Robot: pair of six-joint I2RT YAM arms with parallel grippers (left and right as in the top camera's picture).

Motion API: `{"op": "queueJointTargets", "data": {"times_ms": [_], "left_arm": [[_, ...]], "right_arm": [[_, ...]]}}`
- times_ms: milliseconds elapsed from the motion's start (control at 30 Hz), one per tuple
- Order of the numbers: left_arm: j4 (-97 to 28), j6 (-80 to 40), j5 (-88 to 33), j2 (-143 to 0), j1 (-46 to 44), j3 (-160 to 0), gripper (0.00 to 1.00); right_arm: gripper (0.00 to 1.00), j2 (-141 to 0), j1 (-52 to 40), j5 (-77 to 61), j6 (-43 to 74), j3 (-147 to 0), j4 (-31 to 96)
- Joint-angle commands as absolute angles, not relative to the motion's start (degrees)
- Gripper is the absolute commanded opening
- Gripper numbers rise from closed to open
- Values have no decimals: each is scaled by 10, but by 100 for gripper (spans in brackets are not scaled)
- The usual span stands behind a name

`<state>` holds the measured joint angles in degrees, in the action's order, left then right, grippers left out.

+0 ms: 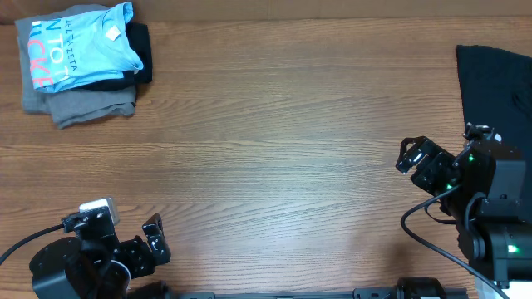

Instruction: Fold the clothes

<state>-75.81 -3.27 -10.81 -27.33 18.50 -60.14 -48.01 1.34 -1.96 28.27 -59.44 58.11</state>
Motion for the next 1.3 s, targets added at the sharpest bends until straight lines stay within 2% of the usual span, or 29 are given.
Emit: {"op": "queueJointTargets", "data": {"times_ms": [0, 167, 333, 867, 1033, 1267], "left_arm": [[-757, -43, -103, -274, 187, -600, 100], [-757, -43, -103, -274, 187, -600, 100], [-757, -43, -103, -274, 187, -600, 100], [-757, -43, -103, -274, 187, -600, 100], [-757, -43, -103, -274, 187, -600, 100], [-757, -43, -103, -274, 187, -600, 100]], "right_arm": [[100, -464, 9, -15, 283, -595, 581], [100, -410, 10, 15, 283, -590, 607], [100, -329, 10, 30, 281, -539, 569], [100, -62, 10, 37, 281, -119, 187], [100, -4, -9, 67, 281, -58, 131], [100, -2, -12, 70, 265, -40, 83]]}}
